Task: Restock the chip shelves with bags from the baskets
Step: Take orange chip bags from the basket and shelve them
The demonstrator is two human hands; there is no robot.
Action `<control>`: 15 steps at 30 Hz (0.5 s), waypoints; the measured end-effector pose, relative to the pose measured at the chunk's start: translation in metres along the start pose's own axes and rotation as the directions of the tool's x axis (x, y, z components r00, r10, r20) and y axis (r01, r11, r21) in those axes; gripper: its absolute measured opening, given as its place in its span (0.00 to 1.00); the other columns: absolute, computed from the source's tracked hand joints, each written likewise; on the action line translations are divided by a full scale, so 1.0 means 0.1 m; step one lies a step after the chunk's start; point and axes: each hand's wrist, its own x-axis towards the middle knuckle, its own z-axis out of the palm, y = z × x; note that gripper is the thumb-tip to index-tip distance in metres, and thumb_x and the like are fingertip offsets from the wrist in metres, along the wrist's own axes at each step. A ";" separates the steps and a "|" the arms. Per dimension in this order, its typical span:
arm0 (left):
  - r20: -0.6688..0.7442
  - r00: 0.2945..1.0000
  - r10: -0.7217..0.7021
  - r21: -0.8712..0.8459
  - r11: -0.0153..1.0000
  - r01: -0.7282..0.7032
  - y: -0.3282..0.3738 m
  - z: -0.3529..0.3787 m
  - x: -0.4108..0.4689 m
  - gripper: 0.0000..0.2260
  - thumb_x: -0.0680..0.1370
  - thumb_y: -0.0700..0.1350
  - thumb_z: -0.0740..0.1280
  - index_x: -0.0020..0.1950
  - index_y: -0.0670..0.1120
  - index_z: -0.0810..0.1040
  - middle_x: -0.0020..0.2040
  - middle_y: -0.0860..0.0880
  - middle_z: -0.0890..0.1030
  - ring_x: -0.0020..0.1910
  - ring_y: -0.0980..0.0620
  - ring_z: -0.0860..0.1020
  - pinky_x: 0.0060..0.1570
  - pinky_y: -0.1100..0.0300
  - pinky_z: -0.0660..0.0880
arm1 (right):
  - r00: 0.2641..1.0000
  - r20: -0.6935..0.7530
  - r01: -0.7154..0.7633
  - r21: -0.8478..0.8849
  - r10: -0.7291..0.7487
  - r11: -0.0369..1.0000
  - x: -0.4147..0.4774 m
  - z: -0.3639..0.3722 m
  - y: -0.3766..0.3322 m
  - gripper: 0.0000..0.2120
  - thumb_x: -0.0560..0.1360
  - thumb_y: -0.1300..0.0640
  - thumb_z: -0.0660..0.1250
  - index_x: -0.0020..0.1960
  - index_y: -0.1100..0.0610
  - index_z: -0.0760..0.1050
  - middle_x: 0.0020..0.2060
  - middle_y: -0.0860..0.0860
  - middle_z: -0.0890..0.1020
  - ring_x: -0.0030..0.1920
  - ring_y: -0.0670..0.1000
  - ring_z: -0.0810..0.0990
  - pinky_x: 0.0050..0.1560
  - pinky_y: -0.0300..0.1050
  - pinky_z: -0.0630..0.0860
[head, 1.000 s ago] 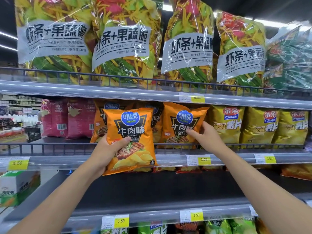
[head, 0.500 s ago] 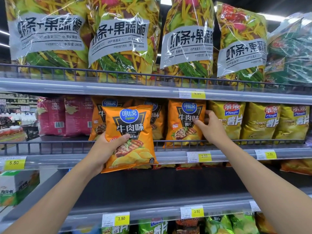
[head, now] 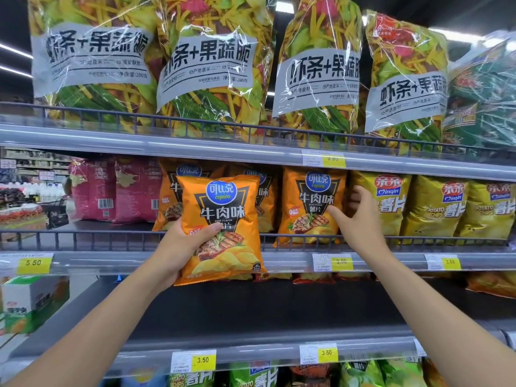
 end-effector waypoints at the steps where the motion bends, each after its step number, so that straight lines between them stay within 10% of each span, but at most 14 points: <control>1: 0.005 1.000 0.000 -0.005 1.000 0.000 0.01 0.01 -0.01 0.23 0.73 0.52 0.78 0.66 0.52 0.77 0.52 0.50 0.88 0.49 0.46 0.88 0.50 0.46 0.84 | 0.999 -0.050 0.015 0.017 -0.014 1.000 -0.06 -0.01 -0.02 0.30 0.77 0.50 0.74 0.74 0.54 0.67 0.65 0.51 0.74 0.60 0.48 0.76 0.63 0.50 0.77; 5: 0.048 0.999 0.011 -0.013 1.000 -0.011 0.08 0.10 -0.08 0.20 0.75 0.50 0.77 0.64 0.52 0.77 0.51 0.50 0.88 0.48 0.47 0.88 0.48 0.49 0.84 | 0.986 0.138 0.082 0.098 -0.095 0.992 -0.31 0.03 -0.24 0.09 0.78 0.52 0.72 0.58 0.50 0.78 0.54 0.46 0.81 0.47 0.44 0.81 0.47 0.42 0.80; 10: 0.126 0.992 0.004 0.011 1.000 -0.005 0.13 0.21 -0.15 0.24 0.72 0.51 0.78 0.65 0.52 0.76 0.52 0.50 0.88 0.50 0.47 0.88 0.48 0.49 0.84 | 0.733 0.680 -0.097 0.157 -0.036 0.983 -0.54 0.16 -0.57 0.18 0.78 0.41 0.69 0.65 0.47 0.75 0.57 0.43 0.83 0.36 0.44 0.81 0.35 0.38 0.76; 15: 0.153 0.986 0.067 0.041 0.996 -0.074 0.23 0.23 -0.20 0.25 0.69 0.53 0.78 0.64 0.54 0.76 0.52 0.54 0.88 0.50 0.51 0.87 0.46 0.54 0.84 | 0.659 0.747 -0.097 0.206 -0.092 0.974 -0.58 0.20 -0.75 0.14 0.78 0.44 0.70 0.60 0.48 0.78 0.41 0.40 0.86 0.35 0.43 0.79 0.35 0.40 0.74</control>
